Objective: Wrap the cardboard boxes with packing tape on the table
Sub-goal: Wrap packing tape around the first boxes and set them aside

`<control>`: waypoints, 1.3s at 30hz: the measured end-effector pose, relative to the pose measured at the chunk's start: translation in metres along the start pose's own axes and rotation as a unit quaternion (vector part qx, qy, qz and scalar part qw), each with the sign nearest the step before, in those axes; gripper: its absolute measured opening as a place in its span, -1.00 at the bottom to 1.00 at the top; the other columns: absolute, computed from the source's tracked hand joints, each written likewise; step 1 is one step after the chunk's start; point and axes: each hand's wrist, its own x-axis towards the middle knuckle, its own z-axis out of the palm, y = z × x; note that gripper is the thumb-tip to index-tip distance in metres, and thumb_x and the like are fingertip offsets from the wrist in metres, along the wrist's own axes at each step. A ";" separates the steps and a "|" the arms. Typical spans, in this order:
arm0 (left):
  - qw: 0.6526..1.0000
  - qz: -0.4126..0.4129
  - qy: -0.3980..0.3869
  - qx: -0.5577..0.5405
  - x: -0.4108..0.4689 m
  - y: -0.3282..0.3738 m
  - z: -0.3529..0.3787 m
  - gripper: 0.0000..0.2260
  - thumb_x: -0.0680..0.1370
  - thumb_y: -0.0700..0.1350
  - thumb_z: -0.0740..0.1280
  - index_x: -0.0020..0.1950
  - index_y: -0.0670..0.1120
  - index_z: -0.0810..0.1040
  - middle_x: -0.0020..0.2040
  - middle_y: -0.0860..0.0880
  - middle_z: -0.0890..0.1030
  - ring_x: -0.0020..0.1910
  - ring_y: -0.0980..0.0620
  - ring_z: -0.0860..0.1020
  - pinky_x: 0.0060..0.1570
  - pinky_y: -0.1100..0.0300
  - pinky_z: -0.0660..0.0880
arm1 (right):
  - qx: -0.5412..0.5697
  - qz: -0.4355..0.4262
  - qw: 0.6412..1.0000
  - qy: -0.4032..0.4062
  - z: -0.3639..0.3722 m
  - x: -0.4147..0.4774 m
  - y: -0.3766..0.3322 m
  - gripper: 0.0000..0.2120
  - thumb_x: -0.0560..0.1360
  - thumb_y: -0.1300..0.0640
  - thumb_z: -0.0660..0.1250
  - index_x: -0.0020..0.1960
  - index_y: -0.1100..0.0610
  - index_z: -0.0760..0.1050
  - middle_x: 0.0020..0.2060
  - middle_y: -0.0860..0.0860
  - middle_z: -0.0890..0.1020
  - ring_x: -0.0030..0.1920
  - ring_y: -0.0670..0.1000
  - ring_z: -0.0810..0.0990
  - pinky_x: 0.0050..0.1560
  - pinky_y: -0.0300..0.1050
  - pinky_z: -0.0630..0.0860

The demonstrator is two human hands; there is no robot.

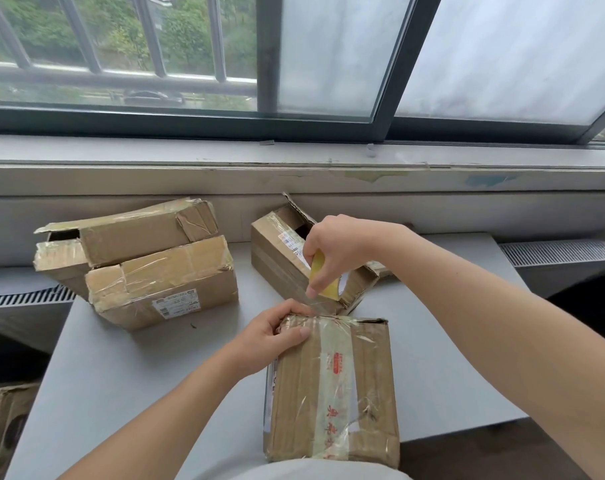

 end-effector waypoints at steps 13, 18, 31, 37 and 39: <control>0.997 -0.035 0.044 -0.045 0.004 0.006 0.013 -0.90 0.41 -0.03 0.21 -0.17 0.13 0.51 -0.28 0.21 0.47 -0.25 0.21 0.40 -0.26 0.34 0.33 | 0.031 0.002 0.999 -0.031 0.028 0.023 0.011 -0.53 0.26 -0.39 0.54 -0.26 0.00 0.55 -0.43 -0.05 0.44 -0.38 -0.04 0.43 -0.35 -0.08 0.35; 0.999 -0.022 0.021 -0.022 0.001 0.001 0.009 -0.60 0.35 0.19 0.48 0.02 -0.01 0.50 -0.17 0.05 0.60 -0.21 0.11 0.55 -0.17 0.26 0.48 | 0.048 0.012 0.998 -0.035 0.035 0.026 0.016 -0.44 0.28 -0.36 0.55 -0.17 0.13 0.57 -0.44 -0.05 0.39 -0.41 -0.03 0.37 -0.37 -0.10 0.29; 0.998 -0.067 0.007 0.018 -0.001 0.017 -0.042 -0.64 0.48 -0.01 0.54 0.14 -0.12 0.53 -0.01 -0.09 0.65 -0.05 0.01 0.65 -0.02 0.11 0.59 | 0.063 0.040 0.997 -0.024 0.041 0.051 0.005 -0.41 0.34 -0.42 0.47 -0.14 0.14 0.53 -0.32 -0.02 0.50 -0.29 0.02 0.48 -0.28 -0.08 0.37; 0.989 -0.080 -0.076 0.095 0.017 0.045 -0.088 -0.74 0.56 -0.23 0.48 0.19 -0.24 0.53 0.01 -0.10 0.65 -0.01 -0.02 0.64 0.09 0.02 0.59 | 0.167 0.060 0.984 -0.009 0.050 0.048 0.007 -0.45 0.46 -0.39 0.38 -0.33 0.06 0.39 -0.40 -0.06 0.39 -0.36 -0.03 0.39 -0.29 -0.07 0.28; 0.979 -0.085 -0.108 0.149 0.023 0.063 -0.095 -0.77 0.55 -0.20 0.51 0.15 -0.19 0.57 -0.05 0.03 0.67 -0.05 0.08 0.62 0.02 0.16 0.55 | 0.198 0.067 0.978 -0.016 0.054 0.044 0.008 -0.46 0.47 -0.40 0.36 -0.35 0.04 0.40 -0.40 -0.07 0.37 -0.36 -0.04 0.38 -0.27 -0.08 0.28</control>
